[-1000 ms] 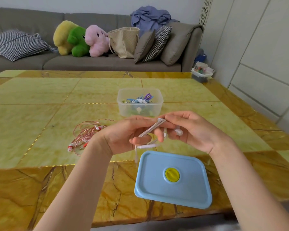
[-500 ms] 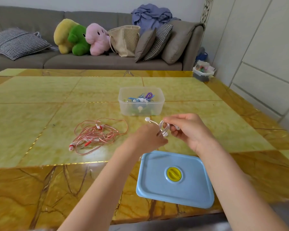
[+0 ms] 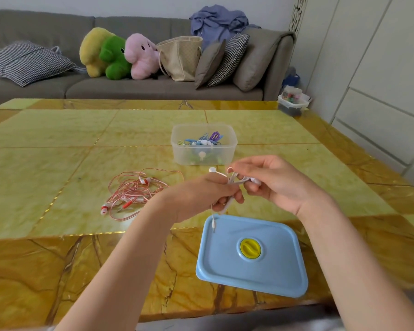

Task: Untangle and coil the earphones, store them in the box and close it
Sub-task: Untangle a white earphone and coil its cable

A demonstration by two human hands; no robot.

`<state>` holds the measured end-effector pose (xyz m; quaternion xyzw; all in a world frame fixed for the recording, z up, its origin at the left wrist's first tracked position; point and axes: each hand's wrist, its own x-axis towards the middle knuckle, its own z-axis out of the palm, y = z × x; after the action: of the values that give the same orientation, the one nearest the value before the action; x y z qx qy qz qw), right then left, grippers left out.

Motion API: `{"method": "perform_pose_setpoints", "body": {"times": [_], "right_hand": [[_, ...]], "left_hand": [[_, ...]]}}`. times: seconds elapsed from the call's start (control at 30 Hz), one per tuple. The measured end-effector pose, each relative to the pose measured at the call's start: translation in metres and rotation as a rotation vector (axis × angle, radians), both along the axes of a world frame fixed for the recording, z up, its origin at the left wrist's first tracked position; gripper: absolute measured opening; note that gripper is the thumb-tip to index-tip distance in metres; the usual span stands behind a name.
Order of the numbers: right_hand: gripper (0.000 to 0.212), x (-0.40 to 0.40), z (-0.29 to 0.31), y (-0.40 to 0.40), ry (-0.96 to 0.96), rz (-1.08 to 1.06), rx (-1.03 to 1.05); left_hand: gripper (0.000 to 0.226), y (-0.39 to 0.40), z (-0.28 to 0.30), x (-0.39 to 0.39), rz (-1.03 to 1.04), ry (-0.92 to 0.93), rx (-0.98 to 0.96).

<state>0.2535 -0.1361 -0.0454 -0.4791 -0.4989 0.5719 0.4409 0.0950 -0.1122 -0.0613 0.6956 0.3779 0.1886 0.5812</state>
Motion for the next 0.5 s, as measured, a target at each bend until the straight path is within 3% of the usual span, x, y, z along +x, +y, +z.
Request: {"method": "perform_pose_setpoints", "body": {"times": [0.13,0.37,0.5], "right_hand": [[0.001,-0.0040,-0.0045,0.0004,-0.182,-0.100,0.070],[0.007,-0.0005,-0.0027,-0.0006,-0.215,-0.086,0.075],[0.026,-0.0004,-0.0041,-0.0001,-0.227,-0.087,0.031]], "left_hand": [[0.026,0.0011,-0.0033,0.0054,0.034,0.068,0.024],[0.031,-0.0010,0.0005,0.0027,0.013,0.178,0.034],[0.034,-0.0033,-0.0008,0.0003,0.042,0.282,0.062]]}}
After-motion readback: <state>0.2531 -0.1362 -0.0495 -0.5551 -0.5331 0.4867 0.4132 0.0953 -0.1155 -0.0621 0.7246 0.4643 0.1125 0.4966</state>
